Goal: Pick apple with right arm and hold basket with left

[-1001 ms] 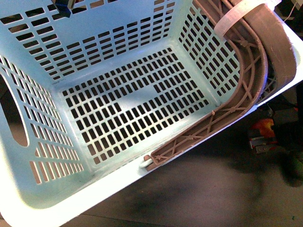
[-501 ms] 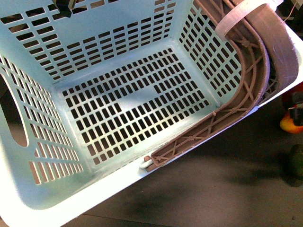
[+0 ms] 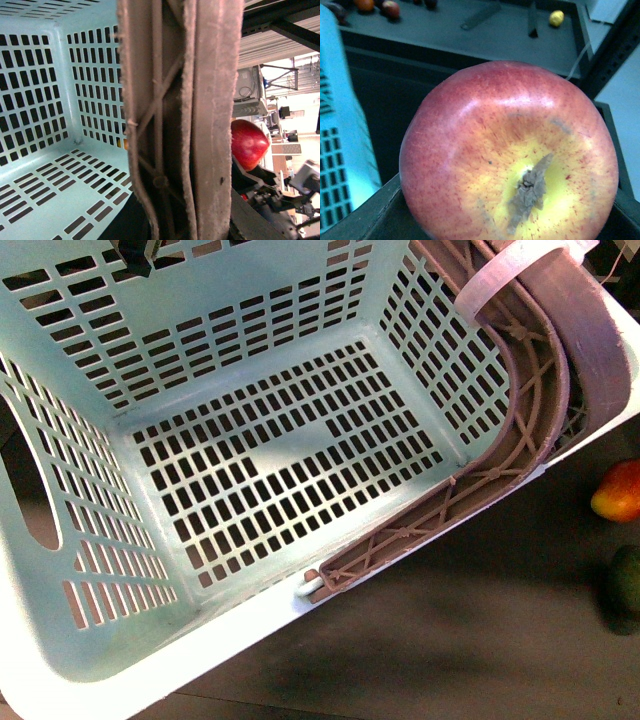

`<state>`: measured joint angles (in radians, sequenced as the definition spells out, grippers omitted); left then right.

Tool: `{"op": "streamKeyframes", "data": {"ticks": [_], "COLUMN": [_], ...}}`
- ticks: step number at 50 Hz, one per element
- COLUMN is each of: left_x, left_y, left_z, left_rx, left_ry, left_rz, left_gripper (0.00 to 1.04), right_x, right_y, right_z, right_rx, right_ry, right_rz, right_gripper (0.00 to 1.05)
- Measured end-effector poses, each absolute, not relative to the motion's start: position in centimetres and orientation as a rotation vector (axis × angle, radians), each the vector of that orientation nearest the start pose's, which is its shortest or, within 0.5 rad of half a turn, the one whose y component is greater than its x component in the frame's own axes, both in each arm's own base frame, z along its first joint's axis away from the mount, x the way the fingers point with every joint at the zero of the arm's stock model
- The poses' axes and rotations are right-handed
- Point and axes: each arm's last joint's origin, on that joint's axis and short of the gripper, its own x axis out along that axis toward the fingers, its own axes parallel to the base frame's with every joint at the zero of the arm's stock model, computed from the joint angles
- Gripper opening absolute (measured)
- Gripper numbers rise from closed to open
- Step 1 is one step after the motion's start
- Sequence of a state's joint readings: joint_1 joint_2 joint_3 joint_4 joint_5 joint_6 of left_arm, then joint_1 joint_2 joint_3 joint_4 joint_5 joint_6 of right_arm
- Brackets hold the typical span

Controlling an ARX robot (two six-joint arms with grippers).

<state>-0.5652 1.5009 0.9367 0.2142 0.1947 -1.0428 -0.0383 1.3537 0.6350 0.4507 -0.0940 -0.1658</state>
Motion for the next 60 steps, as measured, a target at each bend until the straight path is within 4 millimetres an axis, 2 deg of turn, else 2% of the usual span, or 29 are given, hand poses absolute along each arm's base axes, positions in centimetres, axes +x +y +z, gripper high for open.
{"op": "streamKeyframes", "data": {"ticks": [4,6,9,24,31,38,43,44,51,60], "left_x": [27.7,27.7,27.7,27.7,27.7,27.7,27.7,27.7,27.6,27.7], "left_y": [-18.2,-18.2,-18.2,-18.2,-18.2,-18.2,-18.2,-18.2,-18.2,-18.3], "left_z": [25.4,25.4,25.4,25.3,25.4,25.4,25.4,25.3,25.4,25.2], "left_rx": [-0.915,-0.914,-0.914,-0.914,-0.915,-0.914,-0.914,-0.914,-0.914,-0.916], "left_ry": [0.706,0.706,0.706,0.706,0.706,0.706,0.706,0.706,0.707,0.718], "left_rz": [-0.495,-0.495,-0.494,-0.494,-0.495,-0.495,-0.495,-0.494,-0.495,-0.493], "left_gripper": [0.18,0.18,0.18,0.18,0.18,0.18,0.18,0.18,0.18,0.18], "right_x": [27.9,27.9,27.9,28.2,28.2,28.3,28.3,28.3,28.3,27.5], "right_y": [1.1,1.7,3.5,9.0,10.6,11.2,11.2,11.2,10.9,8.3], "right_z": [23.2,23.4,23.6,21.1,20.0,19.4,19.3,19.3,19.8,21.9], "right_rx": [-0.137,-0.136,-0.141,-0.183,-0.205,-0.214,-0.214,-0.212,-0.204,-0.158], "right_ry": [0.227,0.222,0.215,0.273,0.301,0.318,0.320,0.320,0.308,0.254], "right_rz": [0.140,0.156,0.206,0.328,0.370,0.378,0.374,0.373,0.355,0.263], "right_gripper": [0.79,0.79,0.79,0.79,0.79,0.79,0.96,0.97,0.96,0.96]}}
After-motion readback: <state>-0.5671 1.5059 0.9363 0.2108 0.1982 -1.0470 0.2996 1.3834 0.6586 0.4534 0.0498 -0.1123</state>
